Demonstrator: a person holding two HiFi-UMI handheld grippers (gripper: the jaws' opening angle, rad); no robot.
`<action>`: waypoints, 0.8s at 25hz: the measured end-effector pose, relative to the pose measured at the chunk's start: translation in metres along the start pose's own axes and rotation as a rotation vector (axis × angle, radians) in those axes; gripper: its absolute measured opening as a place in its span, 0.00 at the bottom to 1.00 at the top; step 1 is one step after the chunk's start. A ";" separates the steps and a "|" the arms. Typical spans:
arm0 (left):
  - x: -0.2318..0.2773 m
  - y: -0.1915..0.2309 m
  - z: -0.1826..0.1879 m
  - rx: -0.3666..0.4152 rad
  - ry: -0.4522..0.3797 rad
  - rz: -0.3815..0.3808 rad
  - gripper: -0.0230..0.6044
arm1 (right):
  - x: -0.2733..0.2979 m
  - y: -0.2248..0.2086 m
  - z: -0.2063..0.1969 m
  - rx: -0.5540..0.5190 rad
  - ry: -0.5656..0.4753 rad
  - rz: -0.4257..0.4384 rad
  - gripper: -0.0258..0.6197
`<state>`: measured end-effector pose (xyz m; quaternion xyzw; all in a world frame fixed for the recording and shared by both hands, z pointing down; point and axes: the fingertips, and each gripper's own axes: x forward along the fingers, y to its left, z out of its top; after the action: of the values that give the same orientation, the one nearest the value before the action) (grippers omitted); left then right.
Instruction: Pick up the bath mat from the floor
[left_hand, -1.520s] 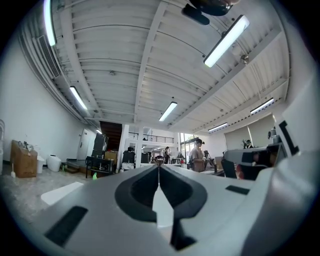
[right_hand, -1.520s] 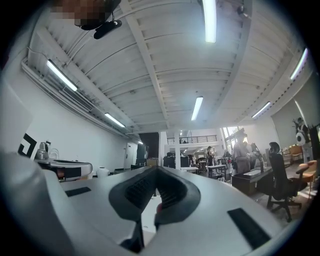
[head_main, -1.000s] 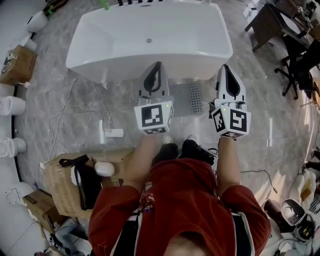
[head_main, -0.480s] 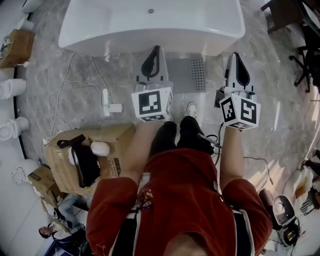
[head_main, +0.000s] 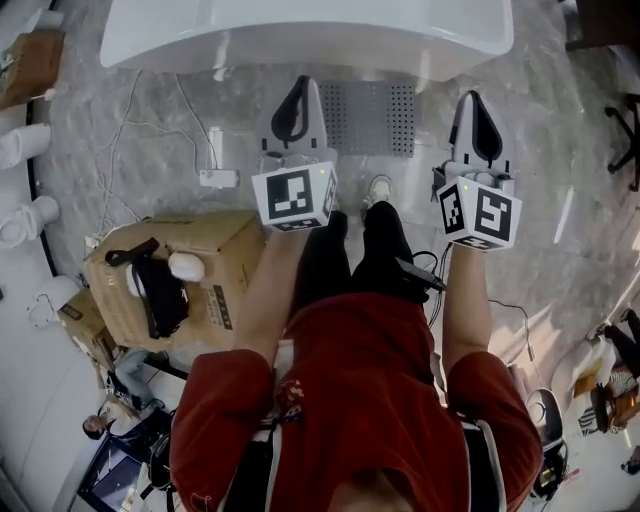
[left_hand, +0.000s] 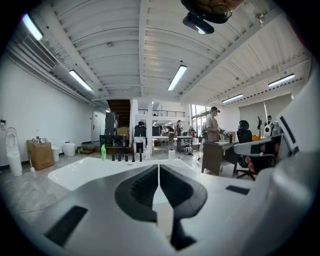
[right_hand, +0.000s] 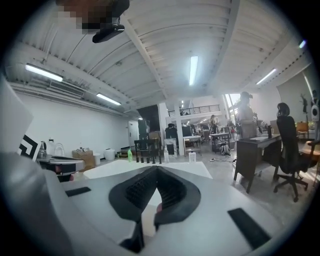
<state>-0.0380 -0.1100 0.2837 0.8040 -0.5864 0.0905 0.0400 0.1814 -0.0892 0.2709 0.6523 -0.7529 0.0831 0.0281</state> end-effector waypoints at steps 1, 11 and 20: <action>0.003 -0.001 -0.010 0.000 0.017 0.007 0.07 | 0.003 -0.003 -0.011 0.002 0.017 0.005 0.06; 0.026 0.011 -0.123 -0.005 0.159 0.021 0.07 | 0.031 -0.005 -0.126 0.009 0.185 0.019 0.06; 0.045 0.040 -0.256 -0.025 0.286 0.020 0.07 | 0.061 0.000 -0.258 0.007 0.314 -0.004 0.06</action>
<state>-0.0883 -0.1211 0.5412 0.7764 -0.5838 0.1972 0.1321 0.1556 -0.1068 0.5336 0.6328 -0.7377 0.1865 0.1434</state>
